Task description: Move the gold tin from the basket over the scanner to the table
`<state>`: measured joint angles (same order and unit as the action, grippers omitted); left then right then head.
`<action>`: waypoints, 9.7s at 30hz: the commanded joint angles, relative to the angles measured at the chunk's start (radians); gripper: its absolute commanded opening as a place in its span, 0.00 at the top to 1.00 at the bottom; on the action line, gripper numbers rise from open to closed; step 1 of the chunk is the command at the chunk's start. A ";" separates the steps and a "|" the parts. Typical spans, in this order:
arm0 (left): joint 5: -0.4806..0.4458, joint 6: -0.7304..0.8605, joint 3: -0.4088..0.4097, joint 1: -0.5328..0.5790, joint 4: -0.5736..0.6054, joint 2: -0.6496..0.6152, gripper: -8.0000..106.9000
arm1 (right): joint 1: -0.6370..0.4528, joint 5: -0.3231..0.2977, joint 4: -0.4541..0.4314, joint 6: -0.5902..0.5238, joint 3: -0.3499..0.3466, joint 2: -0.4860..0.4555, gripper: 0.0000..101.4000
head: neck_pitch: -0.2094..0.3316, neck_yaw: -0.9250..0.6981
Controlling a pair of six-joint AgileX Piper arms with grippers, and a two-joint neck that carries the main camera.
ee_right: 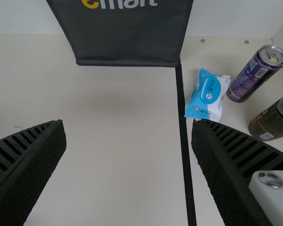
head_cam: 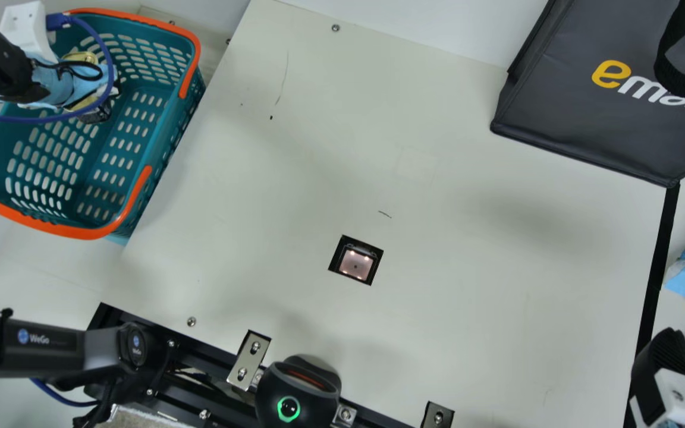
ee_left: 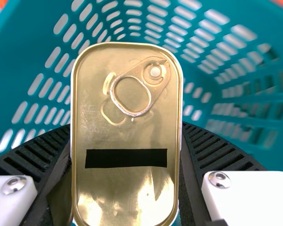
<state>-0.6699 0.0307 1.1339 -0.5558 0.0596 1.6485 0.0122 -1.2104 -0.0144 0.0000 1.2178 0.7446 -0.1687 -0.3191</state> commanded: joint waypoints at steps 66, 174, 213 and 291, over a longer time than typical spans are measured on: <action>-0.392 -1.091 0.014 1.557 -0.270 -0.279 1.00 | 0.000 0.000 0.000 0.000 0.000 0.000 0.06 | 0.030 -0.002; 0.028 -1.095 0.128 1.450 -0.034 0.117 0.15 | 0.000 0.002 0.000 0.000 0.000 0.000 0.06 | 0.030 -0.002; -0.239 -0.251 -0.132 0.908 -0.032 -0.647 0.15 | 0.000 0.002 0.000 0.000 0.000 0.000 0.06 | 0.030 -0.002; -0.349 -0.191 -0.109 0.777 -0.113 -0.740 0.15 | 0.574 0.108 0.043 0.137 0.092 0.603 0.06 | 0.030 0.347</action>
<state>-1.0186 -0.1600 1.0254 0.2213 -0.0537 0.9084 0.5792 -1.1018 0.0343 0.1155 1.3073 1.3296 -0.1687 0.0291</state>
